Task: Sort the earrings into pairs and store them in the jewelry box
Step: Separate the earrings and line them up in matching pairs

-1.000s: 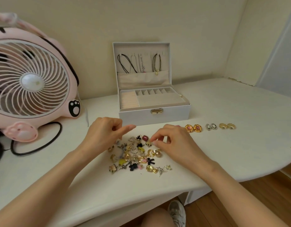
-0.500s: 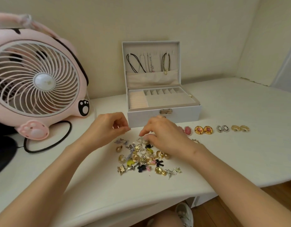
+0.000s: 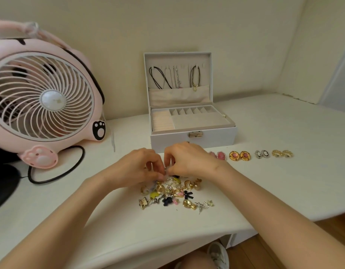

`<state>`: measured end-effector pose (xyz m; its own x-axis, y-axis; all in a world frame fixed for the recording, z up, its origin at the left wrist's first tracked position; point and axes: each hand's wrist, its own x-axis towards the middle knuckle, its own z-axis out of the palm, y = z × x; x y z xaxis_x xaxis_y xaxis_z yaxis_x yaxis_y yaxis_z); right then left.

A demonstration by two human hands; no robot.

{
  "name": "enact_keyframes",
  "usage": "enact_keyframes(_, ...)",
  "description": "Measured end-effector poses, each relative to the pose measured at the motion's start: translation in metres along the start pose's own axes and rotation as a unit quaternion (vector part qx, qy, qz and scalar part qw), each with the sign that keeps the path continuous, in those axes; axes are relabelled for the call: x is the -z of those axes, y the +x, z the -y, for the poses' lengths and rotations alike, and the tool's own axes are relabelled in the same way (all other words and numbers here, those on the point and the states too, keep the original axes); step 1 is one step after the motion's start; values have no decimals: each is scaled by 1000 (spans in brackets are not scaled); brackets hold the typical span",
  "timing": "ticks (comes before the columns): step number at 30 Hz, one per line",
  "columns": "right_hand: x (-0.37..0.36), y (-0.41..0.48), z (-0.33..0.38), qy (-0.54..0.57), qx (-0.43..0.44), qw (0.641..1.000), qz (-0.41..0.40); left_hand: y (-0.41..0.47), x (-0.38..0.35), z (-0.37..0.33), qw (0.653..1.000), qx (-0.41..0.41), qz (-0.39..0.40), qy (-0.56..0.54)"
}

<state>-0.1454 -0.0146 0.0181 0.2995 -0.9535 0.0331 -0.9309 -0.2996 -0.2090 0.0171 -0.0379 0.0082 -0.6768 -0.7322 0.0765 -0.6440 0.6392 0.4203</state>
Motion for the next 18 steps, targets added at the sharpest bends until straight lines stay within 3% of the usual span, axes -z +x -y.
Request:
enact_keyframes(6,1,-2,-4,42,-16,999,10,2,-8,-2,999,-17,5,27)
enact_keyframes(9,6,-6,-11,122,-36,992,2,2,-9,-2,999,-28,8,27)
enact_keyframes(14,12,-11,-16,312,-64,947,-34,1,-9,-3,999,-31,-9,9)
enact_keyframes(18,11,-12,-17,384,-69,920,-44,0,-5,-2,994,-17,-50,-90)
